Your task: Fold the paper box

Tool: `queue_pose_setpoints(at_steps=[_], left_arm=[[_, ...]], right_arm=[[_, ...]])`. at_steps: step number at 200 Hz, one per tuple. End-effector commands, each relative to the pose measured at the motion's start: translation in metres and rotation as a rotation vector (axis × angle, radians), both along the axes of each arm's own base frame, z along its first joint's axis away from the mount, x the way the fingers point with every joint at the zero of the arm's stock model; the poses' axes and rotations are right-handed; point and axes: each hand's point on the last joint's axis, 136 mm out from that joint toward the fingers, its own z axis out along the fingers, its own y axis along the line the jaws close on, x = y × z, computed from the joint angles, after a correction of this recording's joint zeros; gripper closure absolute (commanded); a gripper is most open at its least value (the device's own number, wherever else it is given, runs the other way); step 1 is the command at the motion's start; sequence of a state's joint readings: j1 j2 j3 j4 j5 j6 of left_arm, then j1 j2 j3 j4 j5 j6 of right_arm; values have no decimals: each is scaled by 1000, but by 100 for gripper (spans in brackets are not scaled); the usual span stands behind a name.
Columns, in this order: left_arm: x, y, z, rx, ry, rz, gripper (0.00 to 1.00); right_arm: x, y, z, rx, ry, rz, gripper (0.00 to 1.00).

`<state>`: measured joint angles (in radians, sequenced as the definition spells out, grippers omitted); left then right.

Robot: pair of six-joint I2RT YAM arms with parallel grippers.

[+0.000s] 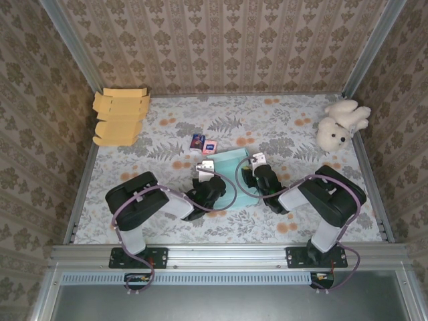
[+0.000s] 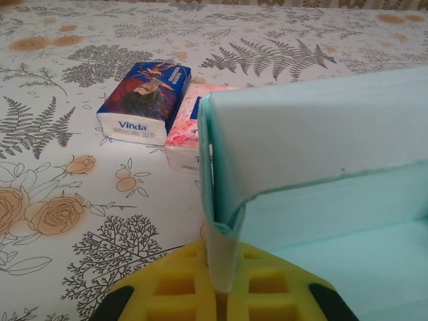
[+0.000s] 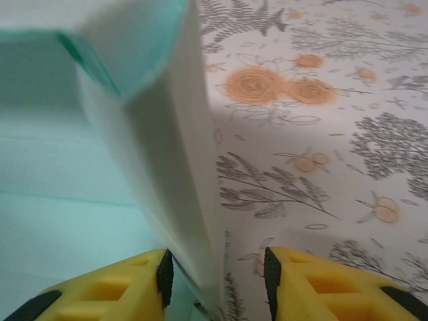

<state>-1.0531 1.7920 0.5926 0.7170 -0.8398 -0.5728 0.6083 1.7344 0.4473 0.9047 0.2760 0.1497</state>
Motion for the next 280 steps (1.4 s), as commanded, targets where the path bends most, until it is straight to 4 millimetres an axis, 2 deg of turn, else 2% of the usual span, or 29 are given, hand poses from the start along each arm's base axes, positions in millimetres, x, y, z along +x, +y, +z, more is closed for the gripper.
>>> queue_pose_setpoints(at_steps=[1,32,52,78,90,106,134,158,176,190,214,231,252,280], left_arm=[[-8,9,-17,86,58,-7,100],[-7,9,-17,93,60,-2,100],[-6,9,-16,95,62,5,100],[-5,9,-14,90,74,27,100],[-4,11,-14,87,87,59,100],[-4,19,-14,93,115,124,100],[-4,32,-9,113,156,255,100],[-6,37,-7,113,160,289,100],[-5,38,-7,103,159,288,100],[-5,36,-6,102,160,284,100],[-3,33,-6,99,165,280,100],[-3,32,-7,98,170,276,100],[-3,30,-6,95,169,267,100],[-2,31,-4,100,168,266,100]], right_arm=[[13,21,22,34,-84,79,57],[22,20,28,23,-107,56,61],[25,22,28,43,-106,44,68],[26,21,19,28,-101,-9,78],[28,13,13,-22,-106,-88,85],[29,-1,7,-81,-109,-208,87],[25,-31,0,-115,-94,-414,88],[18,-46,-1,-165,-85,-521,88],[15,-51,0,-166,-80,-539,86],[14,-46,1,-141,-66,-508,84],[15,-14,3,-37,-20,-345,75],[13,7,9,31,5,-242,65],[5,22,19,111,13,-149,55],[-7,31,28,156,24,-64,51]])
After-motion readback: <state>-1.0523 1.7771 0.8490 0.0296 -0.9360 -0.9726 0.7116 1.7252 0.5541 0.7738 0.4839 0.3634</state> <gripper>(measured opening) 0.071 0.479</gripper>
